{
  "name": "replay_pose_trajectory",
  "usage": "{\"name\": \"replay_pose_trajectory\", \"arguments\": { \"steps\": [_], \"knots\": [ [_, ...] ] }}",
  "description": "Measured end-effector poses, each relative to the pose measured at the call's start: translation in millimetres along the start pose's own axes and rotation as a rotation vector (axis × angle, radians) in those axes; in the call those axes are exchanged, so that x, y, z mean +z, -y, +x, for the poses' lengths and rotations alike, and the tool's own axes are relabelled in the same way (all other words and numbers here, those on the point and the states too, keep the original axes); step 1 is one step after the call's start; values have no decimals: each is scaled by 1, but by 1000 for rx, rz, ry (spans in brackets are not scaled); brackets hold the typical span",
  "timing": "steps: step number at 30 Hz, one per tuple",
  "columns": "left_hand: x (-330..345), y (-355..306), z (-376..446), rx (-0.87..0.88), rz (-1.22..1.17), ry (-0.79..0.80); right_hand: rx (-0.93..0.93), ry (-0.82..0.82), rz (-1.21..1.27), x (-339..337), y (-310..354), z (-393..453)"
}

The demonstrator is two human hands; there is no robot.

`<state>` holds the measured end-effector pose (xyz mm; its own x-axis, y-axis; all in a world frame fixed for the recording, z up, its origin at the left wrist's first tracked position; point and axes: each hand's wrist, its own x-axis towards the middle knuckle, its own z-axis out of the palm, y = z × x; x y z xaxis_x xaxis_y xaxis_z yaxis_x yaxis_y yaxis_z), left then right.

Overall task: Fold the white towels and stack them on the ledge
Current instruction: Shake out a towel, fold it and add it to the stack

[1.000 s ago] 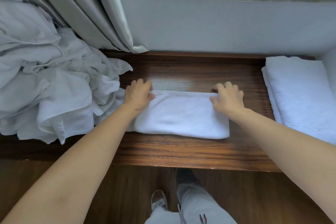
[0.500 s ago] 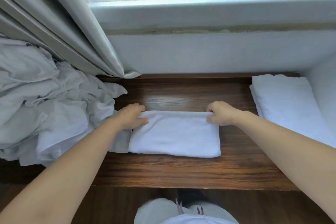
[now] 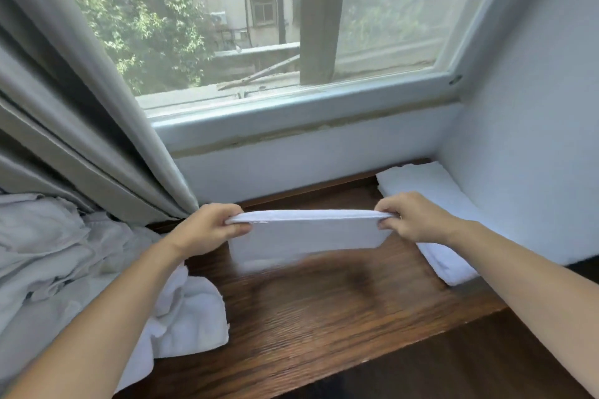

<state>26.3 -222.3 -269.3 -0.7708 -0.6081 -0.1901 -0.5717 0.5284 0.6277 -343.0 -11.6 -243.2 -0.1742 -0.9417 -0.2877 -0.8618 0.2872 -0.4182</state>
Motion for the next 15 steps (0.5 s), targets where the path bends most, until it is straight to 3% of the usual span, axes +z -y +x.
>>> {"name": "replay_pose_trajectory", "arguments": {
  "steps": [4, 8, 11, 15],
  "knots": [
    [2, -35, 29, 114, -334, -152, 94, -216, 94, -20, -2, -51],
    [38, -75, 59, 37, -729, -186, 263, -442, 336, -8, -15, -98],
    [75, -95, 81, 20, -677, -136, 397, -553, 457, 13, -31, -127],
    [117, -119, 111, 51, -392, -144, 537, -574, 508, 47, -62, -156]
  ]
}}
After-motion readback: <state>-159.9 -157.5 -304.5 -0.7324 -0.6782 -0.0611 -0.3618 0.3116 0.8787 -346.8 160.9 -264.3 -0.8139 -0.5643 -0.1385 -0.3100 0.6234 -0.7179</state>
